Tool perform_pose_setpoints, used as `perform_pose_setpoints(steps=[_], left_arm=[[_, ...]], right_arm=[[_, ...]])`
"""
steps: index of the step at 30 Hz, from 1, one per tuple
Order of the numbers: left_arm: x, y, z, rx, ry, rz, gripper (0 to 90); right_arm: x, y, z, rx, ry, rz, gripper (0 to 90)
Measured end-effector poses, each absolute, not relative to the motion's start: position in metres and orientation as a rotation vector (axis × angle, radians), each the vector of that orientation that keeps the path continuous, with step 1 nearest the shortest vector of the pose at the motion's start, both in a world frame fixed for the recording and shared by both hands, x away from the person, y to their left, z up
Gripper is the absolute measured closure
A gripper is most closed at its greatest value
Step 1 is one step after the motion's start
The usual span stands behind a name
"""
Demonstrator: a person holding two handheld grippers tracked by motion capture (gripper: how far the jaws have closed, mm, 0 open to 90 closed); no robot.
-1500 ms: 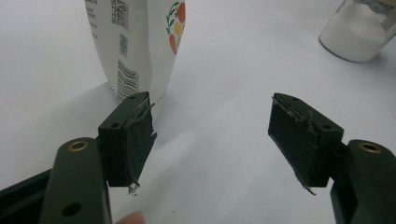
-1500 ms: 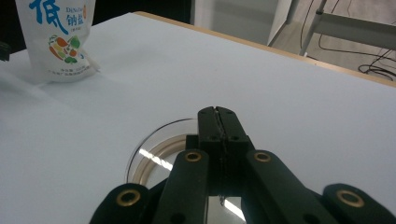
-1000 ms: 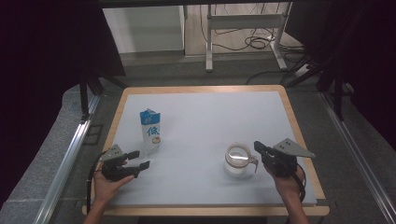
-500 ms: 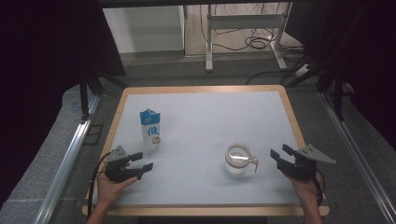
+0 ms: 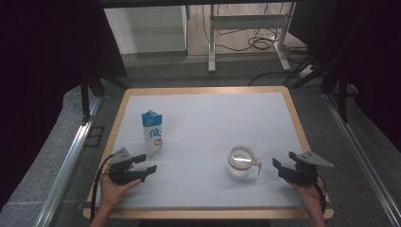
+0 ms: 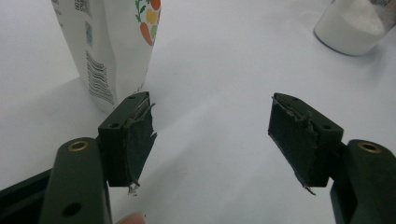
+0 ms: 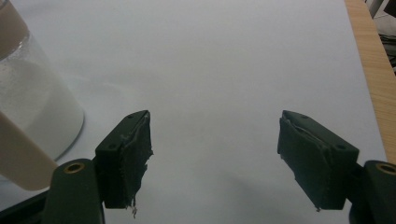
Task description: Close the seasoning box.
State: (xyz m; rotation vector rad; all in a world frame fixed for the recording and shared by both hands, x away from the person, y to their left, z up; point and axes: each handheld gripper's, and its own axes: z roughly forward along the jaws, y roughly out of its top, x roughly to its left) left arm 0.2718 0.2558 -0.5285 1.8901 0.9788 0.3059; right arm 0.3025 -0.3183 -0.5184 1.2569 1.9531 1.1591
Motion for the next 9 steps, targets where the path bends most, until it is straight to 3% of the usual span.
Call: perform_pose_setpoints(steps=[9], left_arm=[[0.2724, 0.2571, -0.528, 1.881, 0.982, 0.305, 30.7]], right_arm=[[0.3013, -0.3179, -0.5179, 1.263, 1.943, 1.174, 26.6]])
